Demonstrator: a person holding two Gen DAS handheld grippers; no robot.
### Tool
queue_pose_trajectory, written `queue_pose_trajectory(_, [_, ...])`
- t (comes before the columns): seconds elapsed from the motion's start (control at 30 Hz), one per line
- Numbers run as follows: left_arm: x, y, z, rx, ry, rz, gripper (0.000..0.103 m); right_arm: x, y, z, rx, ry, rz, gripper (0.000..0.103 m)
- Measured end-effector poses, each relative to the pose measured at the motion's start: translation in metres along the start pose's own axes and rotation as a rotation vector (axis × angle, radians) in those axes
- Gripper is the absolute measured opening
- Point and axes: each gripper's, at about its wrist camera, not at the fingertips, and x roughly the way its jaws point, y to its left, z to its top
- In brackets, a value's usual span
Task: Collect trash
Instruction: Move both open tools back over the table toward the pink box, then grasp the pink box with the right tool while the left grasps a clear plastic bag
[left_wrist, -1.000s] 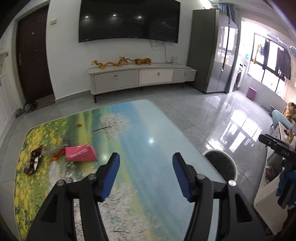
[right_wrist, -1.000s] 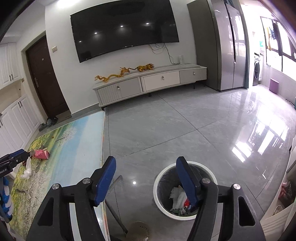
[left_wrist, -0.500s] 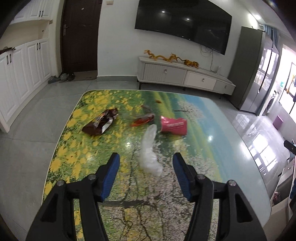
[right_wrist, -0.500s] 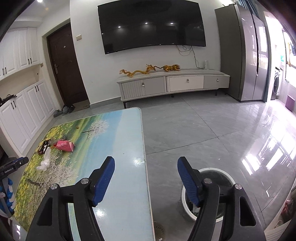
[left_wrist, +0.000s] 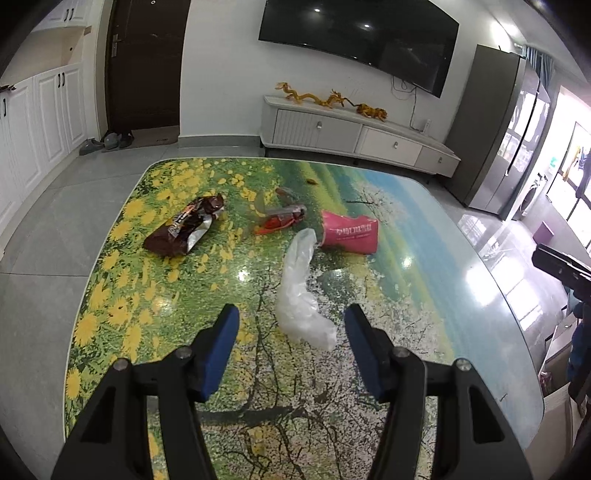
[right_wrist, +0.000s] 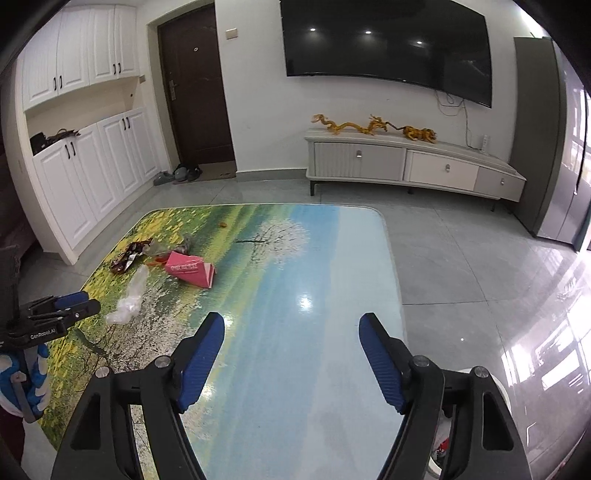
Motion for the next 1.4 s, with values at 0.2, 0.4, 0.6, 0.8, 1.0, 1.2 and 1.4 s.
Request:
queue_pose_trajectory(0.2, [0.041,-0.006,0.008,0.046,0.049,0.001,0.058,0.053,0.042,0.019,-0.091,0.057,0.060,0.074])
queue_pose_trajectory(0.4, [0.066,0.003,0.012,0.048,0.064,0.035,0.048,0.102,0.075,0.034,-0.155,0.110,0.130,0.074])
queue_pose_trajectory(0.6, [0.072,0.020,0.013,-0.020,0.052,0.005,0.030,0.144,0.101,0.049,-0.220,0.141,0.185,0.074])
queue_pose_trajectory(0.8, [0.071,0.034,0.013,-0.117,0.034,-0.026,0.028,0.176,0.120,0.063,-0.261,0.157,0.231,0.074])
queue_pose_trajectory(1.0, [0.071,0.038,0.013,-0.141,0.028,-0.032,0.028,0.195,0.134,0.063,-0.334,0.190,0.271,0.074])
queue_pose_trajectory(1.2, [0.071,0.038,0.013,-0.148,0.027,-0.034,0.028,0.201,0.138,0.051,-0.381,0.222,0.268,0.063])
queue_pose_trajectory(1.4, [0.070,0.039,0.013,-0.149,0.028,-0.041,0.028,0.203,0.129,0.037,-0.369,0.258,0.243,0.047])
